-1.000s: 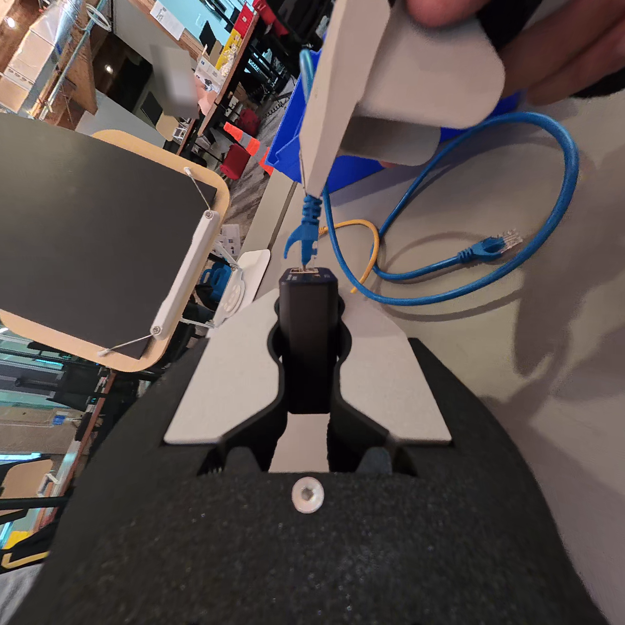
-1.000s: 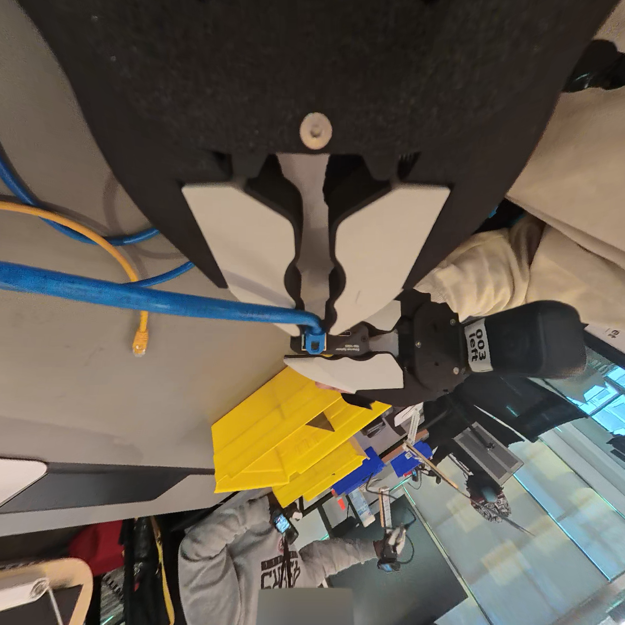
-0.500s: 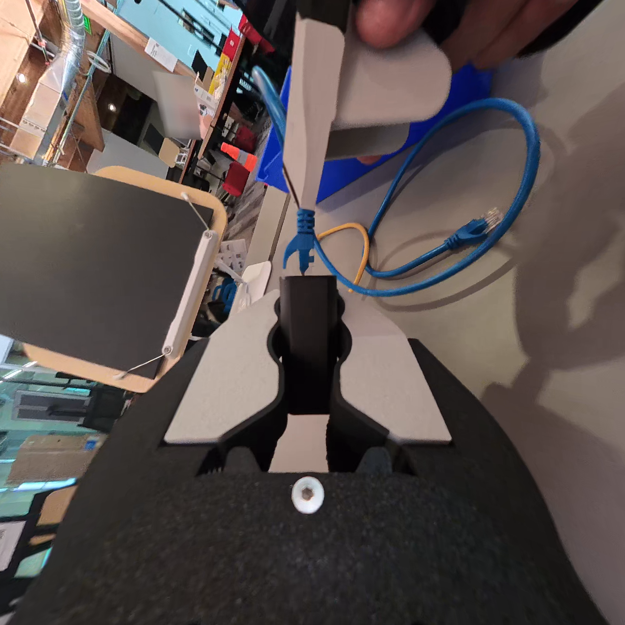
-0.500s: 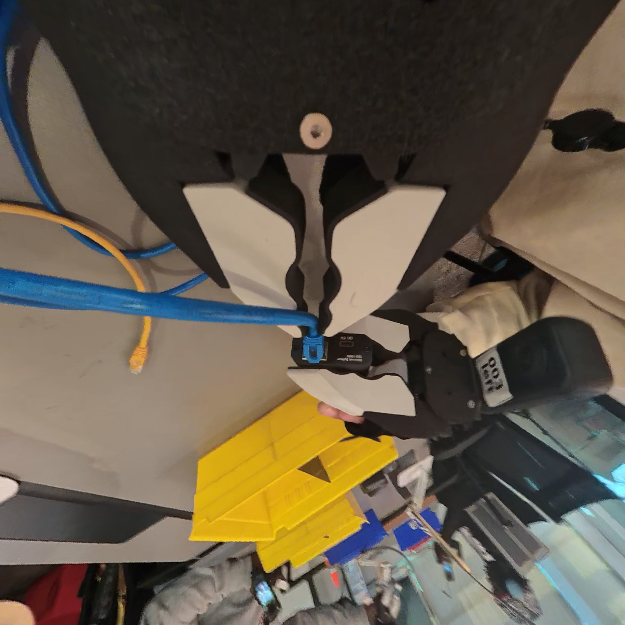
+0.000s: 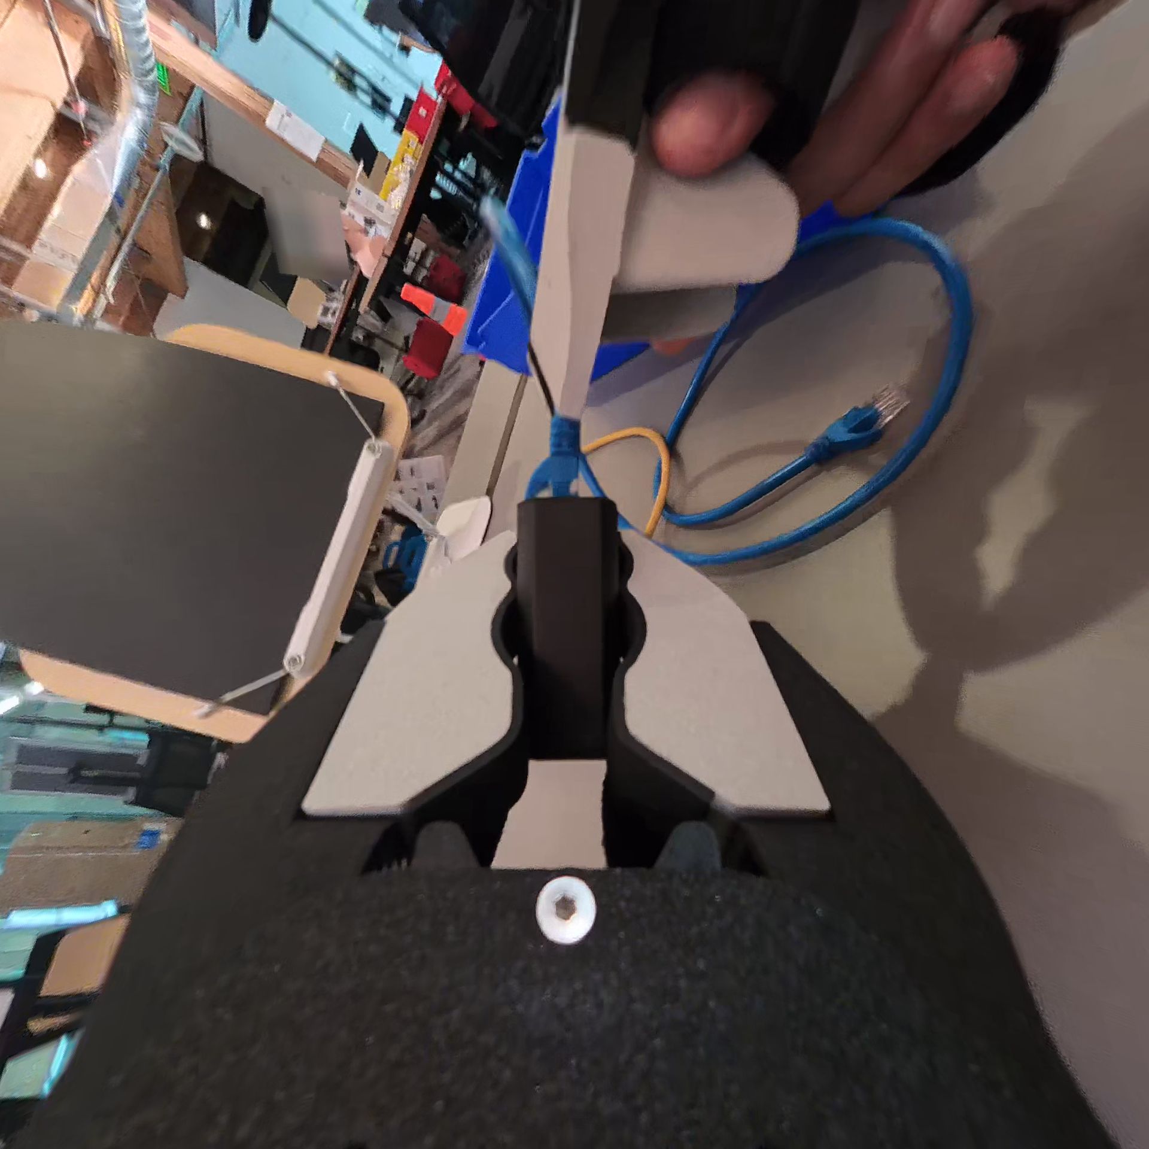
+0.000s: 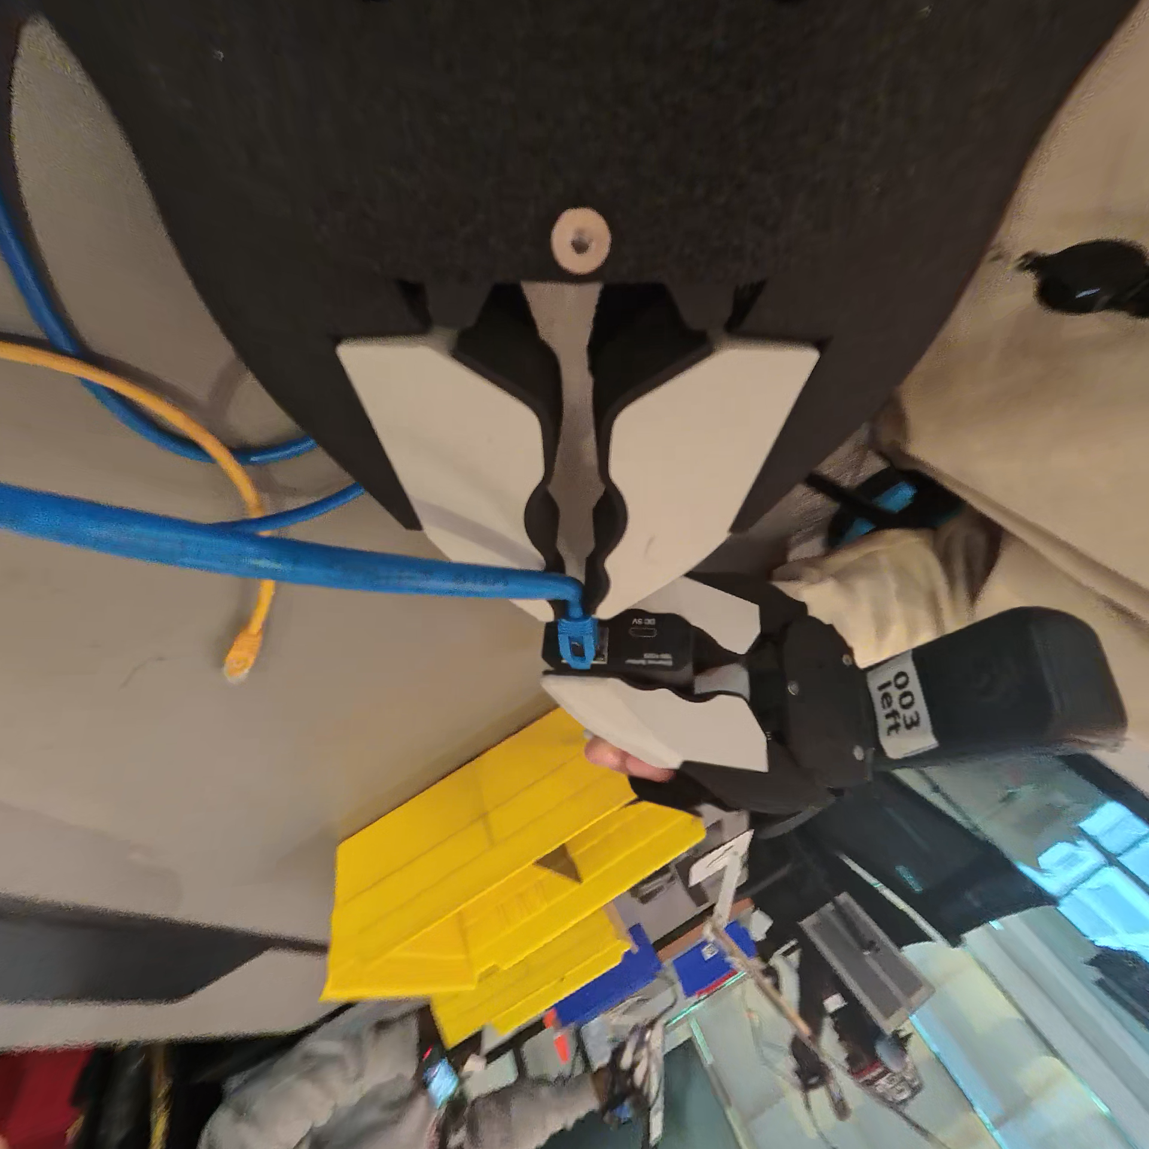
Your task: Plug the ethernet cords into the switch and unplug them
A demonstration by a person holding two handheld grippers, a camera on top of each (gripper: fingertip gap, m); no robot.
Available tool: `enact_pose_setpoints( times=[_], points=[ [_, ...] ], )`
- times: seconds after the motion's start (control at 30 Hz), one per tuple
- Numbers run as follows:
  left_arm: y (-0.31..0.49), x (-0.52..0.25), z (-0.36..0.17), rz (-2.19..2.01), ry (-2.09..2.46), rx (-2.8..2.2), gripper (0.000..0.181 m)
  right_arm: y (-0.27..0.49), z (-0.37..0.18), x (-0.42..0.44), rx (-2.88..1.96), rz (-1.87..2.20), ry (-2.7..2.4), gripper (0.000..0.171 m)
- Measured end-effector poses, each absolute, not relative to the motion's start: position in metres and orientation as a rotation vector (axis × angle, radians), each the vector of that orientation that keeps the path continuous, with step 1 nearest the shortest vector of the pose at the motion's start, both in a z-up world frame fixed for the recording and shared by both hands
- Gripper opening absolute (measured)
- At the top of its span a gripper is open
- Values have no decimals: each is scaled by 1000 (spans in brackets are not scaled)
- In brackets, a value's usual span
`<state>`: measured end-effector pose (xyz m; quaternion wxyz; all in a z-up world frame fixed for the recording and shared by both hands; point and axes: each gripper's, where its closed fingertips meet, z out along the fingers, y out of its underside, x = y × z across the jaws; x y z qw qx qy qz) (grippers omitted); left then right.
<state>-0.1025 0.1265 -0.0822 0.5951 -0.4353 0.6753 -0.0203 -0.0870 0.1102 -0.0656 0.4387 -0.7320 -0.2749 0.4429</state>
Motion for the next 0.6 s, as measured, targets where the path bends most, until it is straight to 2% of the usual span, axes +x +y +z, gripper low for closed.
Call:
enact_pose_setpoints(
  times=[0.3,0.6],
  points=[
    [156,-114,-108,130,1536,-1336,25,107,-62,-95,-1864,770,-692,6],
    [158,-110,-120,124,1538,-1240,24,106,-74,-99,-1954,581,-709,6]
  ],
)
